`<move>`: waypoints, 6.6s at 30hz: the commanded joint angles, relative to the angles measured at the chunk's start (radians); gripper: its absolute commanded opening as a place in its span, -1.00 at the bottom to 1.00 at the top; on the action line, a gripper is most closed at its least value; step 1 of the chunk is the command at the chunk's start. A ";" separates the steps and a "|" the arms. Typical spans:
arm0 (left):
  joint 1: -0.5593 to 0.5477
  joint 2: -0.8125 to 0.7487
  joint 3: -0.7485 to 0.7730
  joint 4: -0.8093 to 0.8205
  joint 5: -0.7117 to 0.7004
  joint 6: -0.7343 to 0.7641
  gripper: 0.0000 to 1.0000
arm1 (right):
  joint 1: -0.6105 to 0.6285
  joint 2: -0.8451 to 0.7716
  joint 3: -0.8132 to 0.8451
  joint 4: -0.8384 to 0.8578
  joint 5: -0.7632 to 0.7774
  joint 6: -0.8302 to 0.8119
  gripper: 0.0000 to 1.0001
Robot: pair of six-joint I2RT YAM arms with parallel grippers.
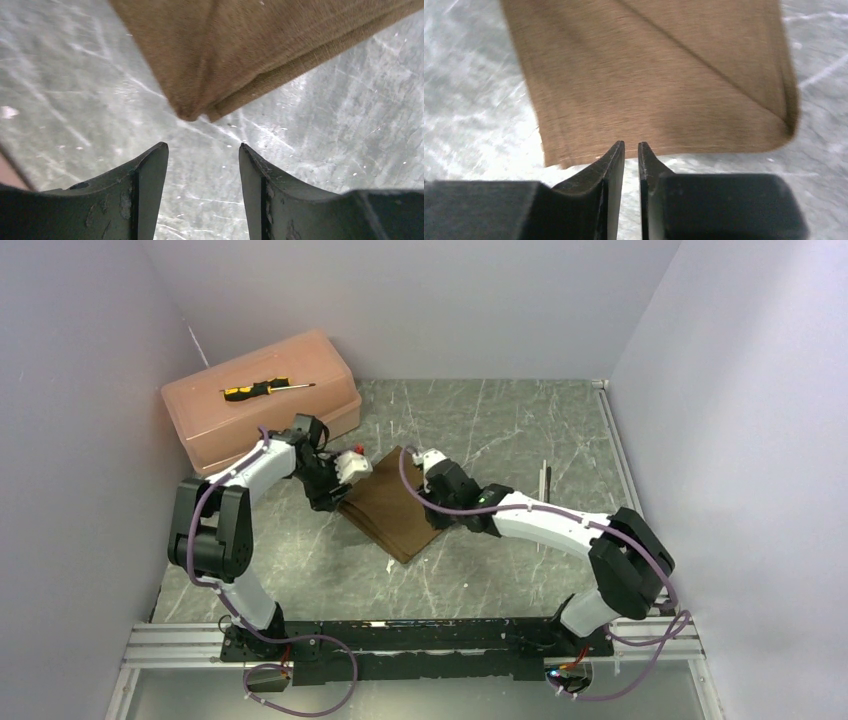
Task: Fold the napkin into a case and place the utensils inside
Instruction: Smooth out the upper triangle-folded napkin at the center of the board, then pick up the upper triangle-folded napkin from the center of the board, then turn over the upper triangle folded napkin at the center of the board.
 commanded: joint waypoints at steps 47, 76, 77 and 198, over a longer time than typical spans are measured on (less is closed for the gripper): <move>0.004 0.029 -0.049 0.278 0.128 -0.251 -0.06 | 0.291 0.023 -0.169 0.302 0.051 -0.120 -0.44; 0.004 0.096 -0.036 0.271 0.098 -0.299 -0.10 | 0.394 0.216 -0.142 0.468 0.308 -0.436 0.44; 0.004 0.098 -0.035 0.271 0.098 -0.296 -0.10 | 0.394 0.221 -0.143 0.458 0.307 -0.433 0.43; -0.146 -0.270 -0.130 0.171 0.091 0.367 -0.95 | 0.014 -0.181 -0.109 0.208 -0.090 -0.167 -1.00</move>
